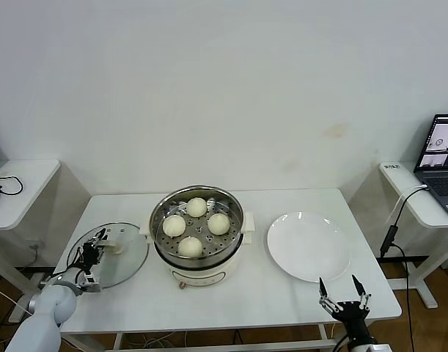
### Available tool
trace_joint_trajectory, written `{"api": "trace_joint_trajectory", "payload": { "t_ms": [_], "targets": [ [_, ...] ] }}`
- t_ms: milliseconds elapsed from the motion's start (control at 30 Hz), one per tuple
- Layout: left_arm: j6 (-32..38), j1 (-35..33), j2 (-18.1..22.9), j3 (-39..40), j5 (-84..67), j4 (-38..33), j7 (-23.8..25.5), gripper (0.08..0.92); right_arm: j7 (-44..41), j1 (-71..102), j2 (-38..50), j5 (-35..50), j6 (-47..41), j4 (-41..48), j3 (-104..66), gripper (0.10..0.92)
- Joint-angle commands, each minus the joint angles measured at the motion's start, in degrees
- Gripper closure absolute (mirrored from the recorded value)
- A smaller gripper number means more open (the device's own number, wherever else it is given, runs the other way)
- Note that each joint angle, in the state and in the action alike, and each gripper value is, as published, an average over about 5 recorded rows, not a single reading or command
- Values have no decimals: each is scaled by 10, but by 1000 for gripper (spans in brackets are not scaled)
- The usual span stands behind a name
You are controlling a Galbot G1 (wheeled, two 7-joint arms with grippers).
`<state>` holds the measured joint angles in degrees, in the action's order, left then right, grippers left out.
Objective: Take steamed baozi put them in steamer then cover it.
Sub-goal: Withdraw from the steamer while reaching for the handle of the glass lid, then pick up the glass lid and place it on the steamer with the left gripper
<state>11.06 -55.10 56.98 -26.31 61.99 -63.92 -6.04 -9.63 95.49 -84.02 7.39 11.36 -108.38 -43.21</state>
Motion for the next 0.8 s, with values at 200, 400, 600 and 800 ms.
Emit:
{"api": "trace_joint_trajectory", "payload": {
  "t_ms": [200,400,600,800],
  "targets": [
    [-27,-91,-18,-48,-30,-135,4,826,0,0,6,-2,1,-4,15,203],
    [-81,-151,-25,-92,-54,-245,12,857,0,-2,17,-4,1,-7,29,203],
    [-135,-206,-27,-160,-46,-348,42,857,1,-3,28,-3,2,-15,41,203],
    [-171,-239,-46,-226,-43,-421,85,857,3,-5,42,-4,4,-15,52,202]
  ]
}}
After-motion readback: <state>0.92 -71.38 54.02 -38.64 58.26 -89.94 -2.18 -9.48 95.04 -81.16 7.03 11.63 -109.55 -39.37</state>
